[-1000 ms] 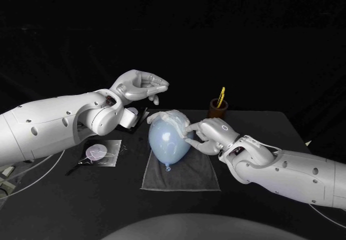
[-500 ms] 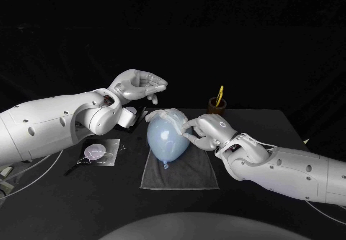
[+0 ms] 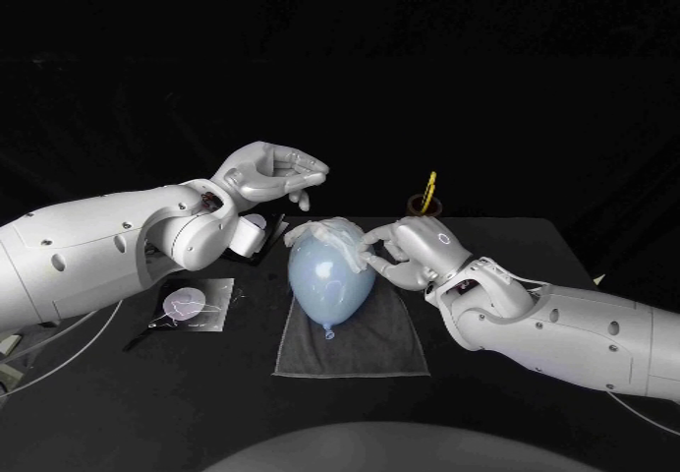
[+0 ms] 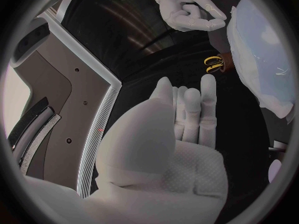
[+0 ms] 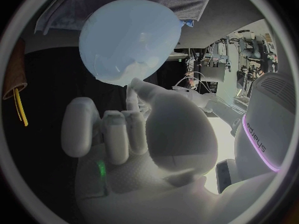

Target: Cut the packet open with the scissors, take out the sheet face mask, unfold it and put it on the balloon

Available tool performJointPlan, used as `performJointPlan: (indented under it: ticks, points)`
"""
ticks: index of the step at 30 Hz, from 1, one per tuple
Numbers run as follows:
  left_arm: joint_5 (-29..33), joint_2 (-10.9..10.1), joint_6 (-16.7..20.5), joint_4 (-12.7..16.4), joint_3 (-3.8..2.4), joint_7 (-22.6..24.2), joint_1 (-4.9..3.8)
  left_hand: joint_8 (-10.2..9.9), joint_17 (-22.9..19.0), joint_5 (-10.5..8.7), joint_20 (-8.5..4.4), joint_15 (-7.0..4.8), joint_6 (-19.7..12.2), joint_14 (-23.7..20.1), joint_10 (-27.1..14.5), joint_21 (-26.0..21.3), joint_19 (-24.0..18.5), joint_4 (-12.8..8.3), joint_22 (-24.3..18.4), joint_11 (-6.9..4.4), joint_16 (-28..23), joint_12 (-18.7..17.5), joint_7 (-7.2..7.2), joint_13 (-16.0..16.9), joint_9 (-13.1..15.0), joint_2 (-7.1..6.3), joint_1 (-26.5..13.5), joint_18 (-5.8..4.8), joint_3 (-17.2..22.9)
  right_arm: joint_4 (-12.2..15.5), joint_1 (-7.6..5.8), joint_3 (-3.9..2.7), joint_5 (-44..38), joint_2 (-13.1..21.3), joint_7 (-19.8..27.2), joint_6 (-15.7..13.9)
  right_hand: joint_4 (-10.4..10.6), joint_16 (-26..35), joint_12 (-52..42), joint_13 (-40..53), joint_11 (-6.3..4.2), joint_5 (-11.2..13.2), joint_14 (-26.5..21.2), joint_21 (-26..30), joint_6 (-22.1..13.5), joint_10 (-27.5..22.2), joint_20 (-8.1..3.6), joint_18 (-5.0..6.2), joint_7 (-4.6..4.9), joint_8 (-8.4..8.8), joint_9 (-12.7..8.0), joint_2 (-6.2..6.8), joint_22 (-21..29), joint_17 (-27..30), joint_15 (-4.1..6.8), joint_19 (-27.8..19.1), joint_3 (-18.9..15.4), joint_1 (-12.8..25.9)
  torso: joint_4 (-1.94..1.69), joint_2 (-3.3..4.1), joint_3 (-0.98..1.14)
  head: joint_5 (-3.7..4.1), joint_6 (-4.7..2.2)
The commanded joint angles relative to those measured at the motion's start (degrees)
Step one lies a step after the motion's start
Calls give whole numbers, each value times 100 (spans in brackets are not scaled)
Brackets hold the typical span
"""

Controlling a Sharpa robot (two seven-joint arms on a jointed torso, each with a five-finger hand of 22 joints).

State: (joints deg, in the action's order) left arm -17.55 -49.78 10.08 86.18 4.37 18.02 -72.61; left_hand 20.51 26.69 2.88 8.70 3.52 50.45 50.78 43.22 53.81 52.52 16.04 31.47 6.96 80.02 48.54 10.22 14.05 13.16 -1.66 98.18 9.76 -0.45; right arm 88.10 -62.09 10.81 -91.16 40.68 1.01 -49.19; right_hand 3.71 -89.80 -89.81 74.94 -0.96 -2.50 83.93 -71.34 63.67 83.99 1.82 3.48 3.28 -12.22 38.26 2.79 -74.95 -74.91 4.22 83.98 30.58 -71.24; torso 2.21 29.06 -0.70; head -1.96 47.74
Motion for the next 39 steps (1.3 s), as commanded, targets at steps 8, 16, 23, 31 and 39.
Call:
performJointPlan:
  ticks: [8, 16, 23, 31, 39]
  points:
    - [-32, 11, -136, 6, -5, 77, 0, -34, -7, -5, 0, -13, -15, -14, -1, 7, -38, 0, 7, -4, -20, -40, 2, -10, -3, 5, 65, 81, 32, 247, -168, -66, -208, 169, -331, -193, 199, -20, -19, 1506, -118, -29, 607, -125, -181, 601, -95, -23, -142, -874, 1209, -278, -1068, -1509, 95, 206, -334, -39, 3, 1, -2, -7, -57]
    - [-259, -14, -98, -35, -5, 107, 0, -42, -47, -7, 7, -1, -10, -46, -17, 4, -56, 40, 7, 10, -47, -67, 9, -28, -4, -26, 16, 75, 38, 311, -286, -96, 573, 293, 145, -68, 84, -20, -15, 1503, -69, -33, 607, 62, -639, 600, -87, 8, -63, -686, 1319, -188, -1020, -1509, 75, 153, -247, -265, -2, -5, 1, -62, -85]
    - [-923, -60, 62, -152, -3, 126, 0, -31, -45, -9, 32, 19, 38, -50, -87, -29, -91, 64, -12, 21, -73, -161, -11, -82, 10, -136, -227, 74, -38, 232, -324, -101, 1010, 301, 427, 150, 71, -20, 129, 1408, 251, -27, 607, 338, -959, 537, 99, 34, 299, 74, 725, 378, -953, -1509, -195, 59, -330, -194, 3, 7, 3, -98, -100]
    - [-1832, -144, 441, -531, 39, -444, 3, -125, -58, -13, 91, 65, -125, -16, -144, -171, -64, 78, -118, 65, -149, -171, 60, -101, 10, -454, -1167, 83, -654, 194, -349, -101, 1333, 296, 520, 290, 176, -20, 178, 1376, 322, -26, 607, 442, -945, 512, 172, 57, 375, 313, 500, 539, -927, -1509, -258, 25, -485, -82, 0, 5, 8, -191, -23]
    - [-2098, -272, 134, -821, 94, -1588, 6, -98, 611, -11, -6, -37, -192, 743, 353, -173, 283, 86, -193, -26, -48, 68, 23, -27, 92, -398, -2053, 92, -731, 206, -367, -101, 1556, 310, 582, 361, 206, -20, 197, 1364, 341, -26, 607, 473, -947, 502, 192, 64, 395, 373, 449, 566, -920, -1509, -275, 15, -534, -63, -2, 9, -5, -255, -8]
